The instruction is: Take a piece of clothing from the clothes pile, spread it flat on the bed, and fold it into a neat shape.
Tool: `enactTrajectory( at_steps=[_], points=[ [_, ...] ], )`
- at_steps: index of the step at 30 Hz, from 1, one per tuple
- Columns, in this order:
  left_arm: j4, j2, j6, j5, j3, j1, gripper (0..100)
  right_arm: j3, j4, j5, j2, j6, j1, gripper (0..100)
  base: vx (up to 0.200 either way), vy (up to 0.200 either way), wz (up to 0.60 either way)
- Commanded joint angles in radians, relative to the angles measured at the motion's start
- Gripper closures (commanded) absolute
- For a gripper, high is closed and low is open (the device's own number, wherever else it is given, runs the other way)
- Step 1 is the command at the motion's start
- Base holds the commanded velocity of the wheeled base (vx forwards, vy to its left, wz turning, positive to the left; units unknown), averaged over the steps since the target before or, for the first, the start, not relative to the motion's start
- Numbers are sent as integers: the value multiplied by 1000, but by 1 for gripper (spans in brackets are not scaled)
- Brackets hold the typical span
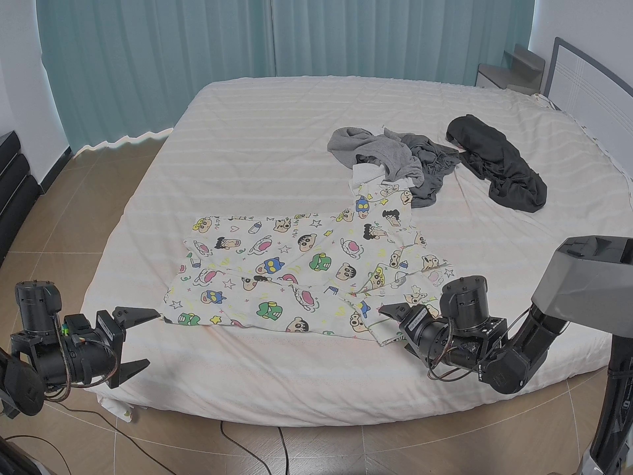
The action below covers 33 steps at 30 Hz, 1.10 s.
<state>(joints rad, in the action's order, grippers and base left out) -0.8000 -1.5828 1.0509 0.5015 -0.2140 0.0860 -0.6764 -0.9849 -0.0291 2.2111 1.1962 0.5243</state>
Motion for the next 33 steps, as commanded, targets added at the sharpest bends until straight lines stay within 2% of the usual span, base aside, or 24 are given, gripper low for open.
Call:
enactTrajectory(
  at_steps=[1, 12, 13, 33],
  points=[
    [-7, -19, 0, 0, 12, 1, 0, -12, -5, -8, 10, 0, 0, 0, 0, 0, 0],
    [-8, -34, 0, 0, 12, 11, 0, -46, -44, -29, 47, -1, -7, 0, 0, 0, 0],
    [-8, -34, 0, 0, 12, 11, 0, -48, -46, -29, 48, -1, -7, 100, 0, 0, 0],
    [-21, -36, 1, 0, 15, 21, 0, -69, -37, -52, 4, -6, -12, 100, 0, 0, 0]
  ],
)
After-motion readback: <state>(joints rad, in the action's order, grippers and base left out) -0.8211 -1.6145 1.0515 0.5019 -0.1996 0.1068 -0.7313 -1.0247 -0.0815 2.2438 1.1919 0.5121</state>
